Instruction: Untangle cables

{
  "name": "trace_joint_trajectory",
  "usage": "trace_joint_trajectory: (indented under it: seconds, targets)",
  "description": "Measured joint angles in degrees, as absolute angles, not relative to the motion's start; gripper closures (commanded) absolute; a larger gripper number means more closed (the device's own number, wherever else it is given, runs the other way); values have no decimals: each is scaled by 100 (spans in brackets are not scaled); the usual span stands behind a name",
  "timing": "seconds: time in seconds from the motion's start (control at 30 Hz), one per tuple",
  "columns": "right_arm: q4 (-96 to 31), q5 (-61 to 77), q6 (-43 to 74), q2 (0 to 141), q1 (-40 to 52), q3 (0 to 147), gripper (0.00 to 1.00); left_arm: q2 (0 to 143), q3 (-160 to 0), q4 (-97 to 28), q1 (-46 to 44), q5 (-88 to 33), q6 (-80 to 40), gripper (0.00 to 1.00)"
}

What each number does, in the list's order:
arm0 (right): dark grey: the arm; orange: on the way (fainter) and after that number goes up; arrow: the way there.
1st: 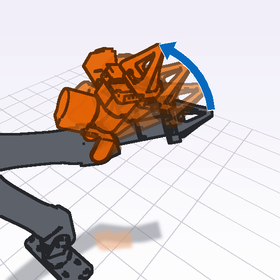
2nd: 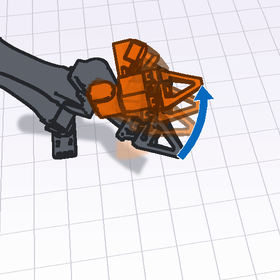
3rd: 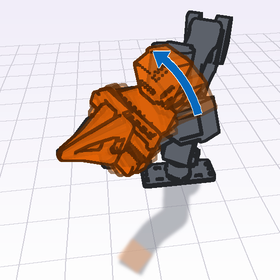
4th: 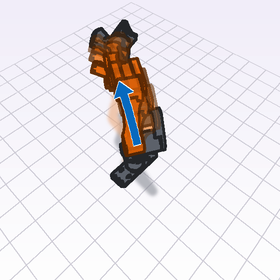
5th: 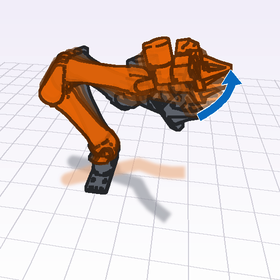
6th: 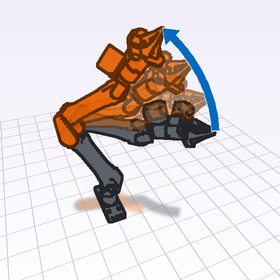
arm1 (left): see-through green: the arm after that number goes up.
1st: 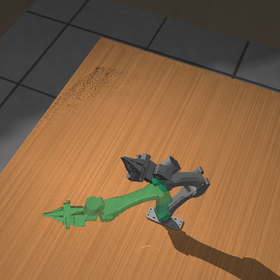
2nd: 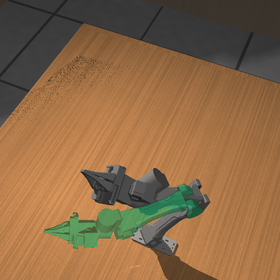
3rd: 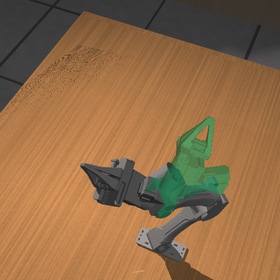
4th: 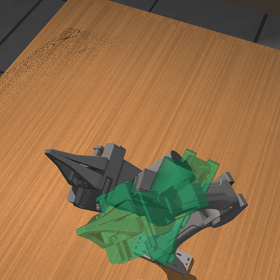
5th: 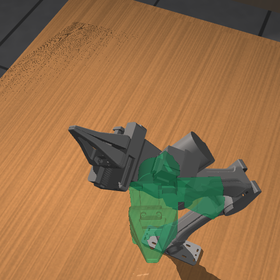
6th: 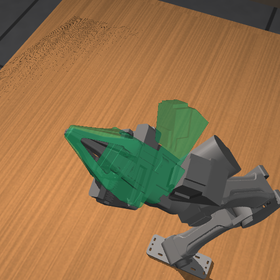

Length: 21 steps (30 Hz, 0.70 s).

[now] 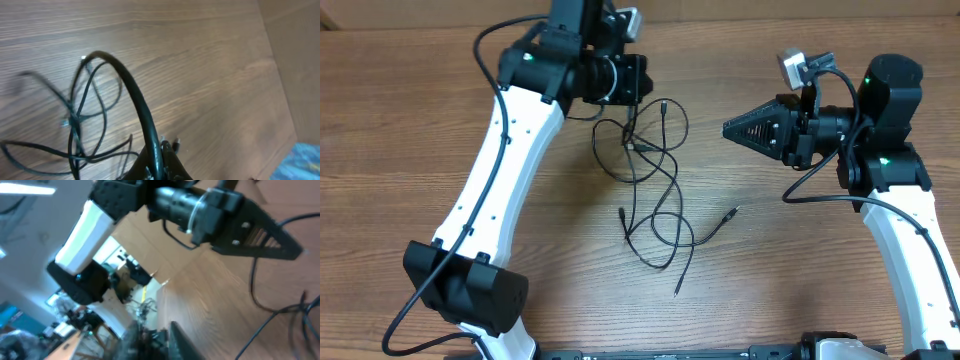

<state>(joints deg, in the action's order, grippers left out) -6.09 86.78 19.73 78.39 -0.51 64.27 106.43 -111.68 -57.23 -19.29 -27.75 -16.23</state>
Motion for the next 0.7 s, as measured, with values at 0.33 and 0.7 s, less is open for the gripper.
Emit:
trace_joint_trajectory:
  seconds: [0.33,0.7]
  targets:
    - [-2279,6438,1785,7839,-62,6438,12,10643,-11168,-5133,-1927,-5109,-1479,96]
    - [-2497,5186,1573,7839,316,6438,19,10643,-11168,-4276,-2512,-7100,-1564,96]
